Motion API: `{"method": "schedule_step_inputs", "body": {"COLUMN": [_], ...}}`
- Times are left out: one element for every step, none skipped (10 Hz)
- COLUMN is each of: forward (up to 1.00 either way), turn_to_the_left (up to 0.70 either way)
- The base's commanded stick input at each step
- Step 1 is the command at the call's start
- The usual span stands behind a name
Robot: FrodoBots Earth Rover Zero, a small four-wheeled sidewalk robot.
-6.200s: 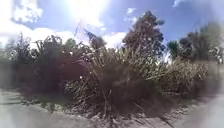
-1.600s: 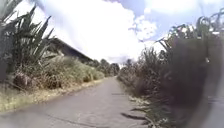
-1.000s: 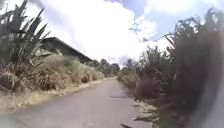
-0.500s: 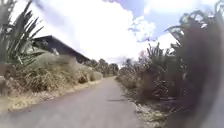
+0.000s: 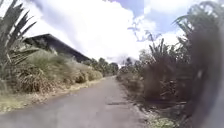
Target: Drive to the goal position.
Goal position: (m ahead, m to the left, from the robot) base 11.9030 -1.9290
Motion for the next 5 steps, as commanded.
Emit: {"method": "schedule_step_inputs", "body": {"forward": [0.70,0.70,0.70,0.70,0.70], "turn_to_the_left": [0.05,0.10,0.14,0.14,0.14]}}
